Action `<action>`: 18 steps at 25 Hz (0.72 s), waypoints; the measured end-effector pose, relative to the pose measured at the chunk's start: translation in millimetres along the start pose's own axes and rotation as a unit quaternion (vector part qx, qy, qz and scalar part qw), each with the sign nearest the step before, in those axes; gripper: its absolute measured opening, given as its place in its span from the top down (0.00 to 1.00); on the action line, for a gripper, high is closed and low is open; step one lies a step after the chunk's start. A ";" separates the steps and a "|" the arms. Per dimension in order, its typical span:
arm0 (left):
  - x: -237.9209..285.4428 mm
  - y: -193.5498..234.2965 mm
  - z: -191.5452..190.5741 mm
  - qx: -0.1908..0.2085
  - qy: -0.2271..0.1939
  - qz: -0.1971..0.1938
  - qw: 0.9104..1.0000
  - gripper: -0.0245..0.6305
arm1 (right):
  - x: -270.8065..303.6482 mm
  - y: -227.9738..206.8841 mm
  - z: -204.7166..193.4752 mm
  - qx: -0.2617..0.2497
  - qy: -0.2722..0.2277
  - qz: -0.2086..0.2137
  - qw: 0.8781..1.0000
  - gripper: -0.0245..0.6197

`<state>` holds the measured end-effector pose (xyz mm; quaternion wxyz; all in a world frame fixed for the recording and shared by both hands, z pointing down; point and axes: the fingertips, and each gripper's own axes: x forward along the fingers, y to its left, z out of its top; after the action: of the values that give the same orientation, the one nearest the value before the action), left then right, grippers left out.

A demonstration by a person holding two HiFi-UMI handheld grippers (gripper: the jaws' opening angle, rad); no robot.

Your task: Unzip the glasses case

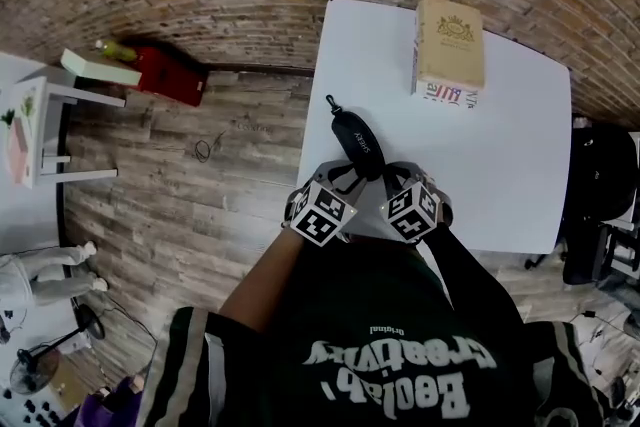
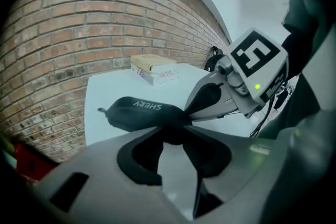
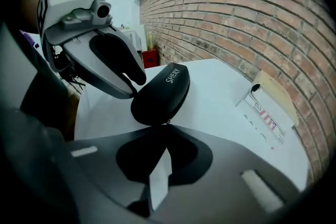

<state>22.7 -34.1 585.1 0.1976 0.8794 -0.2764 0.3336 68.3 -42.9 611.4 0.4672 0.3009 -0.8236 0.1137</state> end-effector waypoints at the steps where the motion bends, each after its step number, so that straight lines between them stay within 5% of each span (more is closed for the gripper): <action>1: -1.6 4.6 -4.1 -0.002 0.005 0.006 1.000 0.78 | -0.9 6.3 0.2 0.000 -0.001 0.009 1.000 0.94; 7: -22.5 49.0 2.2 -0.051 -0.021 0.072 0.996 0.81 | -3.8 49.1 19.2 -0.035 -0.036 0.067 0.996 0.94; 18: -4.9 34.8 23.5 -0.080 -0.046 0.022 0.995 0.82 | 13.0 55.4 31.3 -0.046 -0.041 0.082 0.995 0.94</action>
<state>9.3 -71.5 570.9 0.2465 0.8688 -0.3307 0.2738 8.0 -18.7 610.7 0.4356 0.2148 -0.8682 0.1019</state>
